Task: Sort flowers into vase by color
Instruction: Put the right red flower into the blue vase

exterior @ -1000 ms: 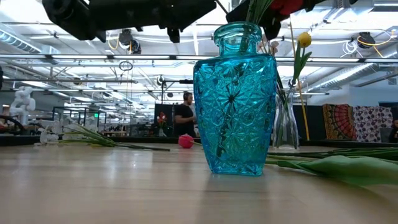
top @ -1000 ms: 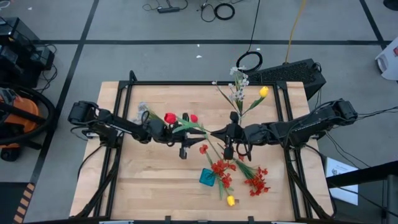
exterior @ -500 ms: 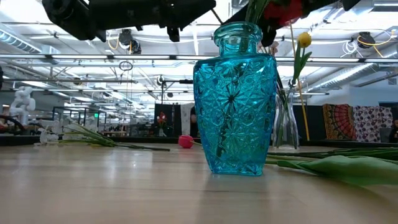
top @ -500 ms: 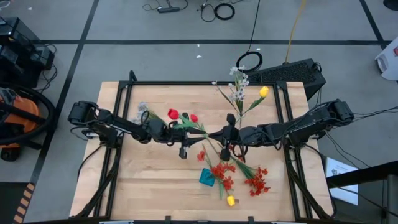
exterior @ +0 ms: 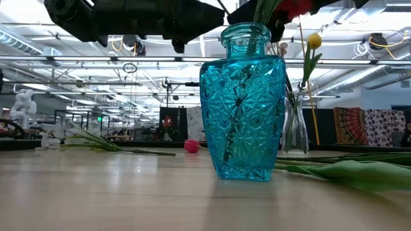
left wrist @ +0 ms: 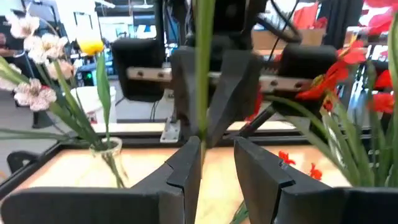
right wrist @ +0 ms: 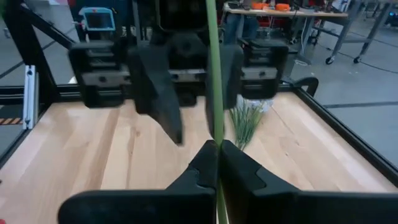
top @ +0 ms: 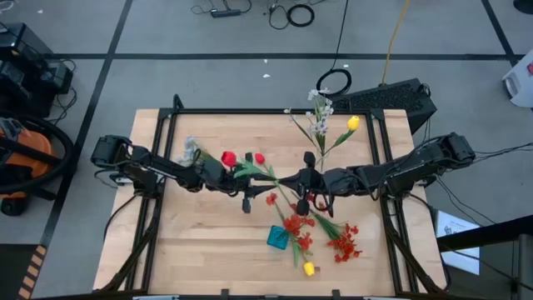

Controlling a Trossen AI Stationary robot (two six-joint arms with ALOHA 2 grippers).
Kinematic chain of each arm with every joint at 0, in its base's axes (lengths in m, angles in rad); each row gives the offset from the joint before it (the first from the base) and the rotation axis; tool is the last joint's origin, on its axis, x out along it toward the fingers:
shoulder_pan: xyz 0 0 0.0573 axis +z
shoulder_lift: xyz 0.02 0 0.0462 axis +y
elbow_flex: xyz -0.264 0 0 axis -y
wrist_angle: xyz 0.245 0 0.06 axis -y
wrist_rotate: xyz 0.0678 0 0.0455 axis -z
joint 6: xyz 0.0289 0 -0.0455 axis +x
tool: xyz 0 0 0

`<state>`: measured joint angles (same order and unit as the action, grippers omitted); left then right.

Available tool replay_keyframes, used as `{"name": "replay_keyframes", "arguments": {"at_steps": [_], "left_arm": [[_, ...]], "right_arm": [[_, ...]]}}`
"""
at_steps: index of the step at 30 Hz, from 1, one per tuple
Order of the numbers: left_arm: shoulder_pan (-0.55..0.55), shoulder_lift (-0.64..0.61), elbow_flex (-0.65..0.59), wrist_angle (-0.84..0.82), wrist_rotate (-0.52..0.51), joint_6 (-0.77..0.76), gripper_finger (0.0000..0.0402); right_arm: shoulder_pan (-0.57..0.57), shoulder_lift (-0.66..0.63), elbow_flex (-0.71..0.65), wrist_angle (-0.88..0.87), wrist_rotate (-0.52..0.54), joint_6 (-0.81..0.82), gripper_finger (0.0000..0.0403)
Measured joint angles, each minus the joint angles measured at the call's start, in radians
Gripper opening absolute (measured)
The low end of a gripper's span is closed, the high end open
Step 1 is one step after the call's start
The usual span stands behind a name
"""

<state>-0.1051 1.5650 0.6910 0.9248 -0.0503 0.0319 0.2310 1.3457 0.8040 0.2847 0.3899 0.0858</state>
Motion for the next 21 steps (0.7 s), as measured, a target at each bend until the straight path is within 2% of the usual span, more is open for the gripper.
{"name": "replay_keyframes", "arguments": {"at_steps": [21], "left_arm": [[0.0,0.0,0.0,0.063,-0.033,0.002,0.0105]], "right_arm": [[0.001,0.001,0.0,-0.052,-0.004,0.015,0.0]]}}
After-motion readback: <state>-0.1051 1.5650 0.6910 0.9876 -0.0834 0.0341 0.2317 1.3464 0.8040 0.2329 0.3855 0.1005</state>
